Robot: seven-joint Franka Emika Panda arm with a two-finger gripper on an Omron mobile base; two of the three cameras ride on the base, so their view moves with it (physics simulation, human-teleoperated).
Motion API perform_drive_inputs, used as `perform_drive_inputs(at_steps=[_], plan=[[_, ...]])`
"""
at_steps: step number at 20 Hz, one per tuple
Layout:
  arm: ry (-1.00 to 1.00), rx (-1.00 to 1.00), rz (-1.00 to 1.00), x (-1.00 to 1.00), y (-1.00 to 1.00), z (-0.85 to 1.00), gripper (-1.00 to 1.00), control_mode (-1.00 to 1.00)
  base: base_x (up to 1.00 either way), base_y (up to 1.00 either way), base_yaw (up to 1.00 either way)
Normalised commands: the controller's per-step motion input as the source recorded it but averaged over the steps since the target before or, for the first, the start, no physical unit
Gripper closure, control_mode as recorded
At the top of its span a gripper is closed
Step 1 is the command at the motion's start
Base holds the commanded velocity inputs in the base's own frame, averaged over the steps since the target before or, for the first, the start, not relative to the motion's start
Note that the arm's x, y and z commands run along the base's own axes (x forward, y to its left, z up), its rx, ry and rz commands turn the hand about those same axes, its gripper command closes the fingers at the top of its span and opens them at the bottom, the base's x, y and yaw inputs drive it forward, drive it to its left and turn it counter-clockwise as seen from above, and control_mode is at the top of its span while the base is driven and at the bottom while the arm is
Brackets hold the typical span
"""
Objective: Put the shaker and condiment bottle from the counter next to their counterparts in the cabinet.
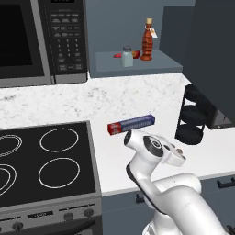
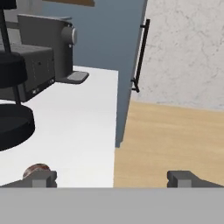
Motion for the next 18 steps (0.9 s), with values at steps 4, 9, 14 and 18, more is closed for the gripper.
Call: perform_drive_inputs(at_steps=[4,9,14,18], plan=[[0.00,0.00,0.00,0.19,-0.17,-0.39,-1.00,-1.00,0.00,0.00,0.00],[-0.01,0.00,0.00,0.13,-0.21,-0.40,-1.00,-1.00,0.00,0.00,0.00],[-0.01,0.00,0.00,0.00,-0.23,-0.30,-1.00,-1.00,0.00,0.00,0.00],[-0.01,0.00,0.00,0.00,-0.23,-0.28,-1.00,-1.00,0.00,0.00,0.00]])
